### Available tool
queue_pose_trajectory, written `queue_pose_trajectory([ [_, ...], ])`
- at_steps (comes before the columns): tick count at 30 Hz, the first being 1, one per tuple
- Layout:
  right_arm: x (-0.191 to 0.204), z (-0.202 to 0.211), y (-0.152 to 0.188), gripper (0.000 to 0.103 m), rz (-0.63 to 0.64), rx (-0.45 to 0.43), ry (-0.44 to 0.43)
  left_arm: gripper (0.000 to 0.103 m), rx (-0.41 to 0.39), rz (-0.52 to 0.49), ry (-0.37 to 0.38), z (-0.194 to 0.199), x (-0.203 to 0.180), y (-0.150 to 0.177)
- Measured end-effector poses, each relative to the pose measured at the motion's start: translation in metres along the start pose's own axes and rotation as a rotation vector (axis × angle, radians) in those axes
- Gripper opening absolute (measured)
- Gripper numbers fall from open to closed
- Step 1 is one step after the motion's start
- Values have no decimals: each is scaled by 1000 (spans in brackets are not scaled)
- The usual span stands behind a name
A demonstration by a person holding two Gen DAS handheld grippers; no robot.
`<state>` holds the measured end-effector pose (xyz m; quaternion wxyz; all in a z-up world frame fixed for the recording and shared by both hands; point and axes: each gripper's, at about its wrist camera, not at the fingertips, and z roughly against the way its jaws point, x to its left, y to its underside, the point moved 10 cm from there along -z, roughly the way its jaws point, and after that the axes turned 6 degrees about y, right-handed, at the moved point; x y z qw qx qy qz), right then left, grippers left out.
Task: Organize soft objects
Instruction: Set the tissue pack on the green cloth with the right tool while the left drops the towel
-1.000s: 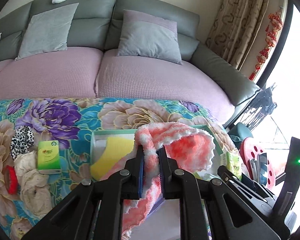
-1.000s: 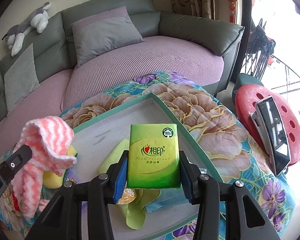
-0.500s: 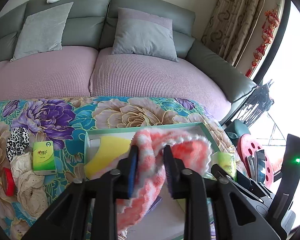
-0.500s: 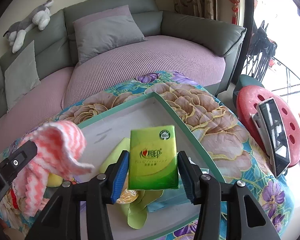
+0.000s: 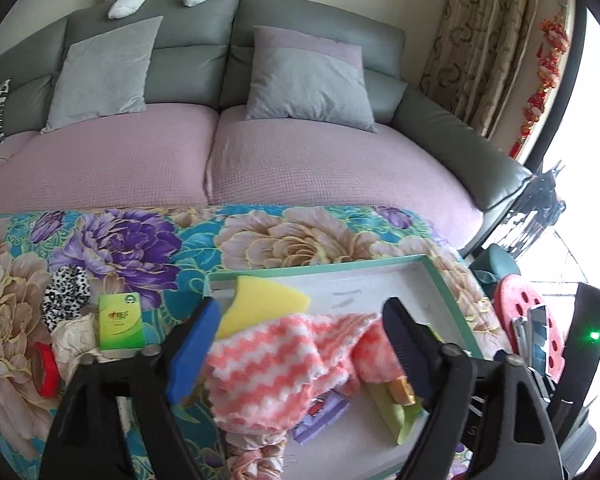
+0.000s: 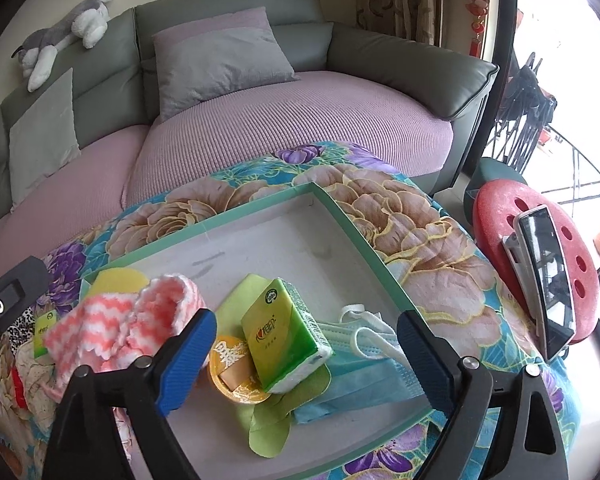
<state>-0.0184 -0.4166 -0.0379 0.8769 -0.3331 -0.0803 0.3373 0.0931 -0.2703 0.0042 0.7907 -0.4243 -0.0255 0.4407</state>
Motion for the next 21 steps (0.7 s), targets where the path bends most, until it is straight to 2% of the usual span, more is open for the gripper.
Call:
queue_pose_trajectory([
  [3,1,-1,2,103,5,6,4,94,11,16,-58,-2,14,1],
  [8,3,0,2,103,12,4,8,94,8,43,-147,-1,40,2],
  [21,5,2,4,103,34,14,18,97,13,113,-223,4,78,6],
])
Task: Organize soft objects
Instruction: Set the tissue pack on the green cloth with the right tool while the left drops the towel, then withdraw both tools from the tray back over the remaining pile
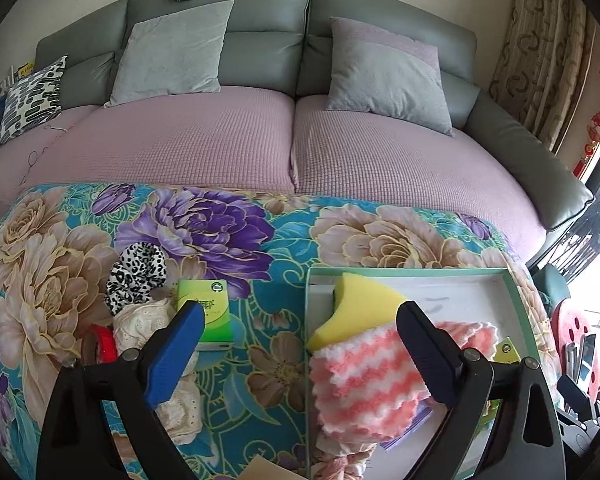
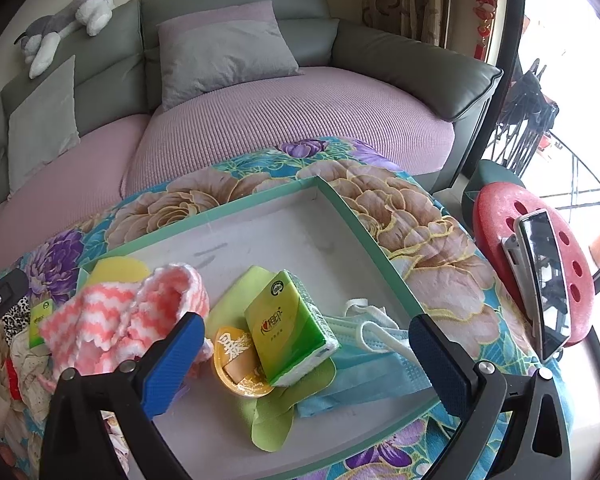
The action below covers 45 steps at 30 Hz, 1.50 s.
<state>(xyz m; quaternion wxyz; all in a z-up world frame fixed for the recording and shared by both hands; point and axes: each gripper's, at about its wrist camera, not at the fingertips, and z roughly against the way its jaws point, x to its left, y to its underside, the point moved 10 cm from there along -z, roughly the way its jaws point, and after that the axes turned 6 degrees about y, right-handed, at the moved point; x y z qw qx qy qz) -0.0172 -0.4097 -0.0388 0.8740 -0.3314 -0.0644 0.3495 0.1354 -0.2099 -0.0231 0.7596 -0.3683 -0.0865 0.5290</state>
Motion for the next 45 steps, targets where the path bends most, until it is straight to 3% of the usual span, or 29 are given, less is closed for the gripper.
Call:
queue_pose_trajectory([
  [17,33,24,4,103,58,10,-39,97,44,54,-104,14,55,1],
  [22,74,41,9,103,131,-9,-116,97,47,85,-159,29,92,2],
  [34,169,78,41,103,308,-20,-266,97,67,290,-337,71,214,34],
  [45,212,86,68,103,397,8,-323,97,79,373,-360,91,254,65],
])
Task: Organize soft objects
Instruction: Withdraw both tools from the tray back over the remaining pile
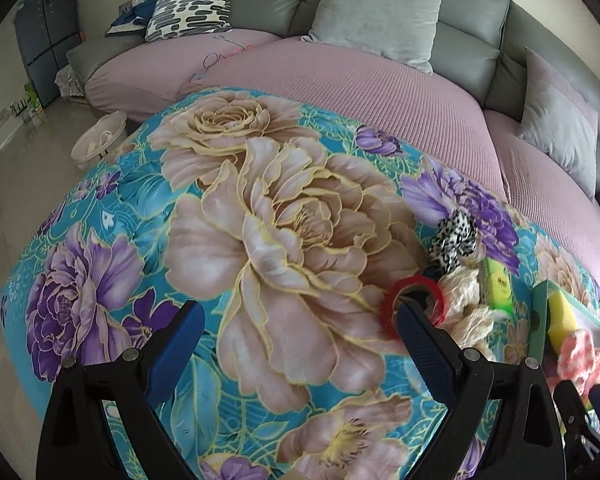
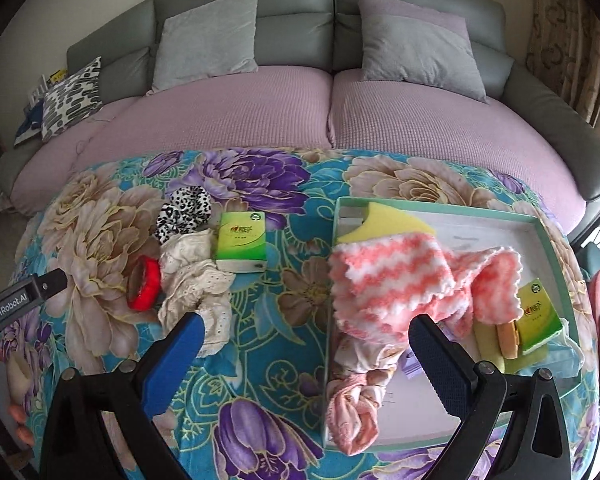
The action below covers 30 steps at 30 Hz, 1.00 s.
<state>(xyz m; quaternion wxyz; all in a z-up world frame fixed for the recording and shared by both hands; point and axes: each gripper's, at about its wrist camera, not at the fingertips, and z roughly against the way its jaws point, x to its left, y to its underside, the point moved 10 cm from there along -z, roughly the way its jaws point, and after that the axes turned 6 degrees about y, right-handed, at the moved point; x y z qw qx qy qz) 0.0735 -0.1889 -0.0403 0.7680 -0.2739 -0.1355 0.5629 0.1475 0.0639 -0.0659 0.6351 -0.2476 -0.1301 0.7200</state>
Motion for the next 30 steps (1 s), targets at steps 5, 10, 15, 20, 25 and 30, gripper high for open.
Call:
queue_pose_trajectory([
  [5,15,-1,0,103,26,-8,-27,97,29,5,19,-7,4,8],
  [10,31,-5,1,103,58,-10,-37,97,66,31,70,-19,-1,13],
  [15,49,-12,5,103,87,-9,-72,97,108,50,98,-34,-11,18],
  [20,66,-25,12,103,113,7,-110,97,144,58,99,-47,-15,25],
  [25,77,-37,18,103,123,24,-134,97,167,87,91,-58,-11,28],
  [30,87,-45,20,103,143,20,-160,97,168,124,99,-65,-7,27],
])
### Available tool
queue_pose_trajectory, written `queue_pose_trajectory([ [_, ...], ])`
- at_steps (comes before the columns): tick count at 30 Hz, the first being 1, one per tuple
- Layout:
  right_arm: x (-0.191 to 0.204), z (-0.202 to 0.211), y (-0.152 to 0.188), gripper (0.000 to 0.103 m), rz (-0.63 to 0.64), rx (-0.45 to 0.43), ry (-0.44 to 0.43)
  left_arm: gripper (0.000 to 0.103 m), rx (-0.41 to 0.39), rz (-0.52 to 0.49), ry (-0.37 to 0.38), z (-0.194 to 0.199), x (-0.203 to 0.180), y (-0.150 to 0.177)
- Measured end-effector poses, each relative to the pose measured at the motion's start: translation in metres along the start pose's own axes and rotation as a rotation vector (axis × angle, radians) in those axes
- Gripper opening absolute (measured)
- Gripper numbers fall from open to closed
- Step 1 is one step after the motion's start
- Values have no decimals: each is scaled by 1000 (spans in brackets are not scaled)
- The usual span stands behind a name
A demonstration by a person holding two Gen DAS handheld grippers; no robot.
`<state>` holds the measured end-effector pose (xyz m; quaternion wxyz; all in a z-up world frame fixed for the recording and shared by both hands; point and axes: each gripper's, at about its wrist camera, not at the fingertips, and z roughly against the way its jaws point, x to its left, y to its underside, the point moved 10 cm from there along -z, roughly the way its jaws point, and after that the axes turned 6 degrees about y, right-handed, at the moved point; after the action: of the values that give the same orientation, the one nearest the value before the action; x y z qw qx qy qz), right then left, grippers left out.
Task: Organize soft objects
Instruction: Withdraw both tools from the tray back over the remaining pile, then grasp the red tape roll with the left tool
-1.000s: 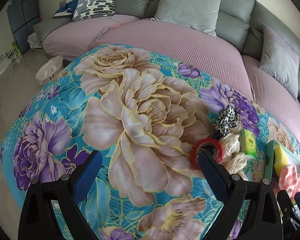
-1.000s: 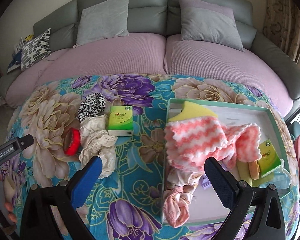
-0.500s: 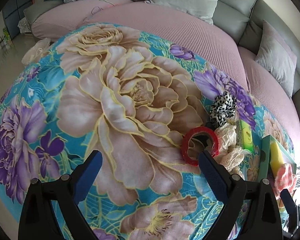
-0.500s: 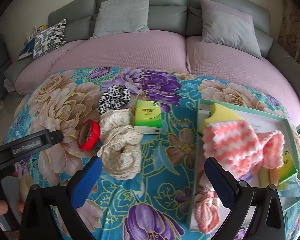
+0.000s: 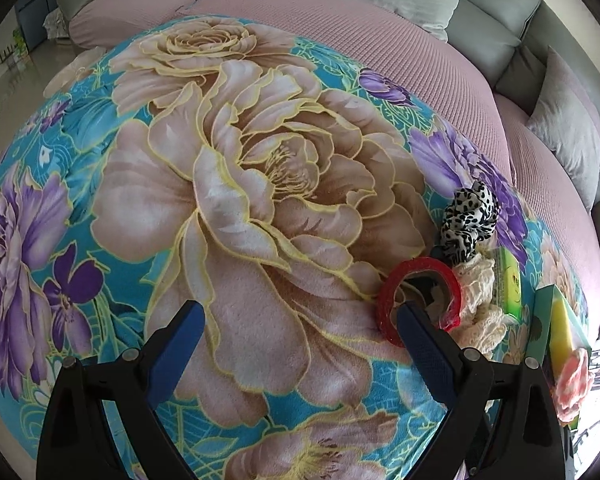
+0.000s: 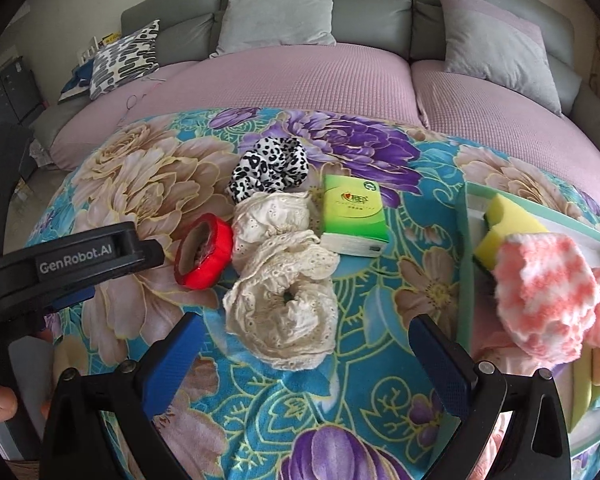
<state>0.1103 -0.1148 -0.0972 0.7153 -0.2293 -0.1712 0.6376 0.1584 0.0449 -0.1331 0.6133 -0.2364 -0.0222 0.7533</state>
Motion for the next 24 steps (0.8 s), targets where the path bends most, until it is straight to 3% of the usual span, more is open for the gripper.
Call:
queue_pose_trajectory([
  [12,5,-21,1,103,-5,18,-21,97,27,-15,66,-8,-19,-3],
  [17,2,-25,2,103,-20,25,-27,97,31,-15,153,-9,-34,-5],
  [24,-1,-28,1,103,-30,22,-30,97,31,-71,129,-14,-44,-4],
])
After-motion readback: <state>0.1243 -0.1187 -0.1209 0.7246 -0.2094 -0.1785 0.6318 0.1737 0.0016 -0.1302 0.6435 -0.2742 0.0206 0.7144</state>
